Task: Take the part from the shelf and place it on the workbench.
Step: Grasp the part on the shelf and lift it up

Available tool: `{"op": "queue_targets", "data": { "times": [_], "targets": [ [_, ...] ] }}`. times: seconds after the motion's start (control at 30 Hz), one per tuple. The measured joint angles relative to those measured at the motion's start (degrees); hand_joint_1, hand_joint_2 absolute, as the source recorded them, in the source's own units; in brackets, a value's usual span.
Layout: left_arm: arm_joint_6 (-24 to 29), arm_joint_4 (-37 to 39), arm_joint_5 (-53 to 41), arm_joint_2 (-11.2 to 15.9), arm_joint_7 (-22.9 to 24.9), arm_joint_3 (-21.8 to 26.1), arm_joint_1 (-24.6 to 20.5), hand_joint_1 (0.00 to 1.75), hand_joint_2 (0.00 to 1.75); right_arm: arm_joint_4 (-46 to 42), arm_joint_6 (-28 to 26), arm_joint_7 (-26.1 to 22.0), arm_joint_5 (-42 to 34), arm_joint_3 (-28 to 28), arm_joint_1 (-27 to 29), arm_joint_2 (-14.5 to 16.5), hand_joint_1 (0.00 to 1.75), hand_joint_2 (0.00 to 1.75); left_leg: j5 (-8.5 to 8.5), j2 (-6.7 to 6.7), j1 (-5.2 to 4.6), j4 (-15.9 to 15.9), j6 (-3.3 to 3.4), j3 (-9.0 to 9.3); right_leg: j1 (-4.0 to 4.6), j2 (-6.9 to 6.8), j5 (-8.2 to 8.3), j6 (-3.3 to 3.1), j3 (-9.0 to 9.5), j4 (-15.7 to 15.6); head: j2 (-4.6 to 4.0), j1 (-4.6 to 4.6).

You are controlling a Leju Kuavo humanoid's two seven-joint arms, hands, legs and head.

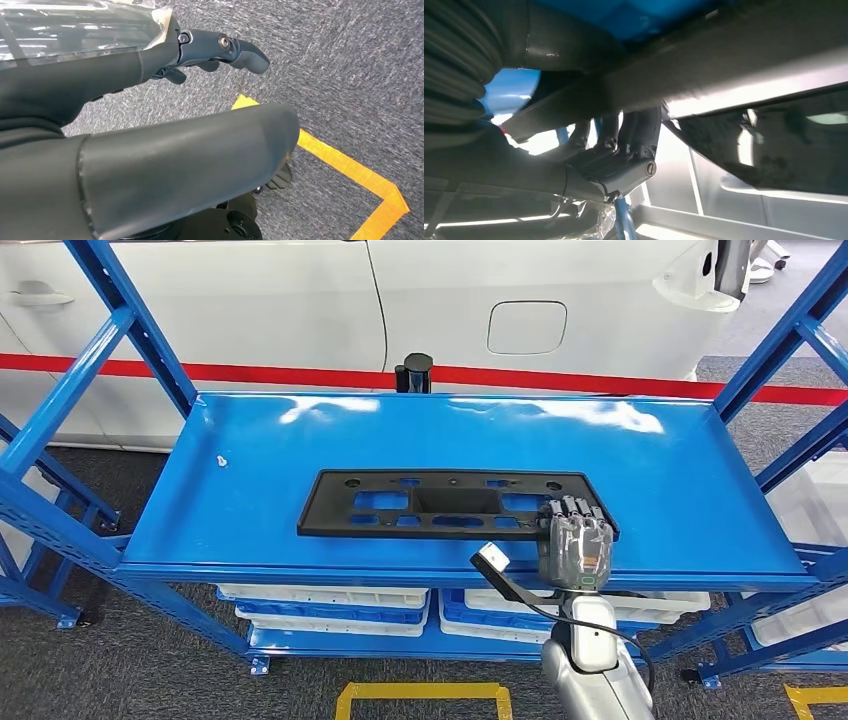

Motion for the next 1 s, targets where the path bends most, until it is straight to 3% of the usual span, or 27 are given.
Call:
{"op": "queue_targets", "data": {
  "times": [0.5, 0.63, 1.0],
  "targets": [
    [-0.1, 0.0, 0.1, 0.0, 1.2, -0.9, 0.0, 0.0, 0.0, 0.1, -0.3, -0.9, 0.2, -1.0, -0.7, 0.1, 1.73, 1.75, -0.08, -0.04, 0.11, 0.0, 0.15, 0.38, 0.03, -0.05, -0.13, 0.23, 0.0, 0.0, 0.01, 0.0],
    [-0.2, 0.0, 0.1, 0.0, 1.3, -1.2, 0.0, 0.0, 1.75, 0.1, -0.3, -0.8, 0.2, -1.2, -1.0, 0.1, 1.75, 1.75, -0.08, -0.04, 0.12, 0.0, 0.15, 0.39, 0.03, -0.05, -0.14, 0.23, 0.01, 0.0, 0.0, 0.0],
    [0.1, 0.0, 0.8, 0.0, 1.5, -1.8, 0.0, 0.0, 1.75, -0.8, -0.7, 3.7, 0.2, -0.1, -0.9, -1.4, 1.75, 1.75, -0.08, -0.09, 0.11, 0.0, 0.15, 0.43, 0.03, -0.11, -0.13, 0.23, 0.05, 0.0, 0.0, 0.0]
  ]
}}
